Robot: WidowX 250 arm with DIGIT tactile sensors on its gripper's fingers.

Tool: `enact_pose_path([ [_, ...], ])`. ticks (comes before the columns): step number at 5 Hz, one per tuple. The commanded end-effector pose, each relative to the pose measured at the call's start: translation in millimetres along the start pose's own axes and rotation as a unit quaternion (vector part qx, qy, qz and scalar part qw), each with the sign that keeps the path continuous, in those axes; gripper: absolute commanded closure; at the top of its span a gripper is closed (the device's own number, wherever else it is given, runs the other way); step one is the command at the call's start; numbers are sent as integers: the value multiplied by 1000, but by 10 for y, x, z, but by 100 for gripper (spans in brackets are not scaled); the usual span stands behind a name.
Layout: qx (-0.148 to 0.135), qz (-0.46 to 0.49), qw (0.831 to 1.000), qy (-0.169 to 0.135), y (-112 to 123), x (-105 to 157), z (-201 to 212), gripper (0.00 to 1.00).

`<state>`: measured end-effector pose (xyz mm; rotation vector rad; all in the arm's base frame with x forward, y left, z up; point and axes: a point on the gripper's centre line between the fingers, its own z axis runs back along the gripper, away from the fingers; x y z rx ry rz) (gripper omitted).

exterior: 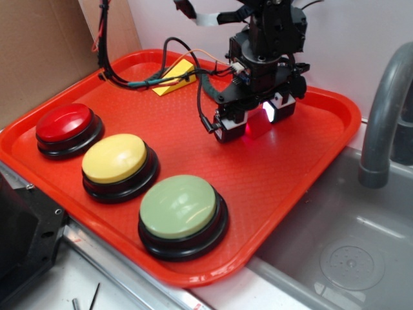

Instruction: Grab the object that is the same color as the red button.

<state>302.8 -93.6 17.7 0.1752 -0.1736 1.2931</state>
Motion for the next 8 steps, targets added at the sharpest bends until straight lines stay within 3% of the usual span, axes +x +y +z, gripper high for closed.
enact_pose_path([
  [1, -16, 5, 1000, 4, 41, 194, 48, 100],
  [3, -33, -204, 977, 43, 8, 338, 508, 100],
  [4, -55, -236, 969, 45, 109, 449, 802, 100],
  [6, -104, -334, 934, 67, 370, 790, 1610, 100],
  [8, -147, -359, 919, 74, 571, 809, 2041, 100],
])
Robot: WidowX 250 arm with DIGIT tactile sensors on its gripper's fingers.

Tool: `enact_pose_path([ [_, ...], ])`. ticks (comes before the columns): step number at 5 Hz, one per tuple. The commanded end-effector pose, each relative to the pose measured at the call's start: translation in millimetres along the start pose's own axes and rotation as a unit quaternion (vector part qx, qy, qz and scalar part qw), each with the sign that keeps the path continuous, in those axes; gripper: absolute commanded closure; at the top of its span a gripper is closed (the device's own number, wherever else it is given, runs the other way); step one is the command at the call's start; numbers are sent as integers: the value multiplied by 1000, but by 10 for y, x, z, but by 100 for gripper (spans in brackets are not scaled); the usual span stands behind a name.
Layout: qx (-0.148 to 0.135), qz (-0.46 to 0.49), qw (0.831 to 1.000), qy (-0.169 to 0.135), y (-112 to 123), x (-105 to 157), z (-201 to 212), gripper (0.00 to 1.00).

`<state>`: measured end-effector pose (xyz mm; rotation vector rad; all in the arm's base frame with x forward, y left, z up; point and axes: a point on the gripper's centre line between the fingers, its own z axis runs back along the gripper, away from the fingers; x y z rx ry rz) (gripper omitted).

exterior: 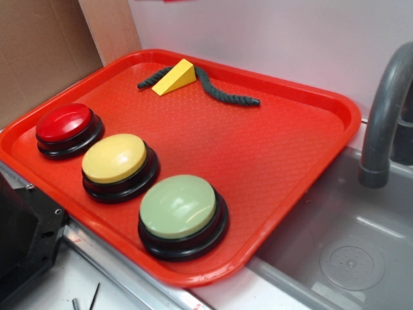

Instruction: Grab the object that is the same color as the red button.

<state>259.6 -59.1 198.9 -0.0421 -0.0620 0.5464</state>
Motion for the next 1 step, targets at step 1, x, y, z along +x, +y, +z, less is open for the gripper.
enact_pose_path([
  [1, -42, -4, 999, -10, 73, 165, 311, 100],
])
